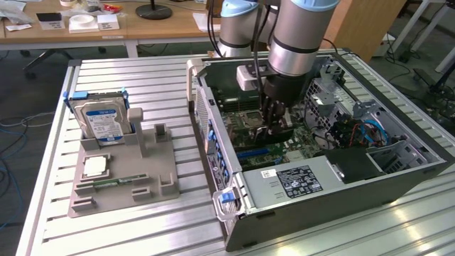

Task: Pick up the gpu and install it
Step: 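Insert the gpu into the slot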

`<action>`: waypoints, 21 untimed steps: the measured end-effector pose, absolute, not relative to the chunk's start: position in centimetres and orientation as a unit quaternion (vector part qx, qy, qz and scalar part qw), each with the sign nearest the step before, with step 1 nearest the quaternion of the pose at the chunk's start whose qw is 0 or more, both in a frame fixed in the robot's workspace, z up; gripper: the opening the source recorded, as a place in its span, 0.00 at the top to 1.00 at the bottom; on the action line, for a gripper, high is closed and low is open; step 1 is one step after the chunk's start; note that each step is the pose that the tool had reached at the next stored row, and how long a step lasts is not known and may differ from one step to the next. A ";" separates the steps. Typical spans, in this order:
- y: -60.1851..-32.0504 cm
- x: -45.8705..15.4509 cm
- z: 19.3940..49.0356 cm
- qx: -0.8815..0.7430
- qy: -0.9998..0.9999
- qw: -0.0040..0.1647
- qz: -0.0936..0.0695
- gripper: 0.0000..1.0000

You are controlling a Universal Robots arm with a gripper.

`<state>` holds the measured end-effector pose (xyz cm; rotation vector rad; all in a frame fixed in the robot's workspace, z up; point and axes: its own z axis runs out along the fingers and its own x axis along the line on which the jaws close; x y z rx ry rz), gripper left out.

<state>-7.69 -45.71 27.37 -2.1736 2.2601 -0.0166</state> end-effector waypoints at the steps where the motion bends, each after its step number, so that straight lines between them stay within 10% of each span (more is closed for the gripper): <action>1: -45.7 -7.7 27.4 -0.693 0.721 0.003 -0.005 0.73; 21: -45.9 -8.5 26.9 -0.693 0.721 0.003 -0.005 0.73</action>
